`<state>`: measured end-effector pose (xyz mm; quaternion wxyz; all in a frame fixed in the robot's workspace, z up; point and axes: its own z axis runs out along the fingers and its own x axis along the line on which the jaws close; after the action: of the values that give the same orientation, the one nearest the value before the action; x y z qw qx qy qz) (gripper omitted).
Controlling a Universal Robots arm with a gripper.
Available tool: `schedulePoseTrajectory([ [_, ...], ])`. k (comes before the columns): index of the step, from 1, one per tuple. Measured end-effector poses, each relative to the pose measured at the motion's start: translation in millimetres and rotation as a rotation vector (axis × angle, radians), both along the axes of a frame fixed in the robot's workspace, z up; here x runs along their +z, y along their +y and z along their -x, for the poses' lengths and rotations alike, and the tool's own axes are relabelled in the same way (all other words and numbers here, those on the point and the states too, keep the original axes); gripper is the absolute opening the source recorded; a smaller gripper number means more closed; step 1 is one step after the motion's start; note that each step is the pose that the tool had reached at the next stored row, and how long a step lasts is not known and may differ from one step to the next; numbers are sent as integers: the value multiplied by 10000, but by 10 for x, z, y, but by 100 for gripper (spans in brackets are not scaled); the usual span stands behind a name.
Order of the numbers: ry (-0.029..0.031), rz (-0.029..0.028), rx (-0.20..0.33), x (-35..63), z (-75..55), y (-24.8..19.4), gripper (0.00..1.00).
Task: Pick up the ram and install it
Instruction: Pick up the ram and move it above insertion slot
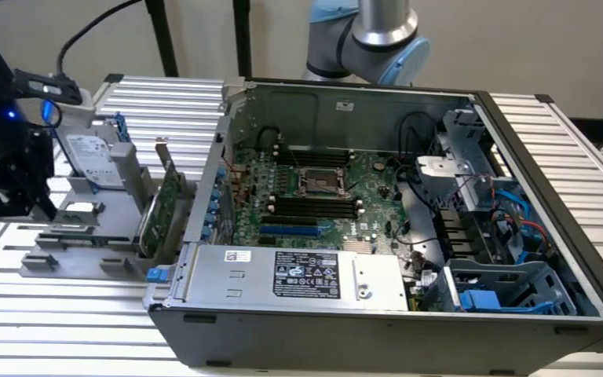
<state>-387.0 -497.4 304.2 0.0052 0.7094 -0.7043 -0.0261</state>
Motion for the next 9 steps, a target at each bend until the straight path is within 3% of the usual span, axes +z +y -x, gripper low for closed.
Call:
schedulePoseTrajectory([
  [5,-1,-1,-1,201,-81,0,0],
  [9,-1,-1,0,330,-216,0,0],
])
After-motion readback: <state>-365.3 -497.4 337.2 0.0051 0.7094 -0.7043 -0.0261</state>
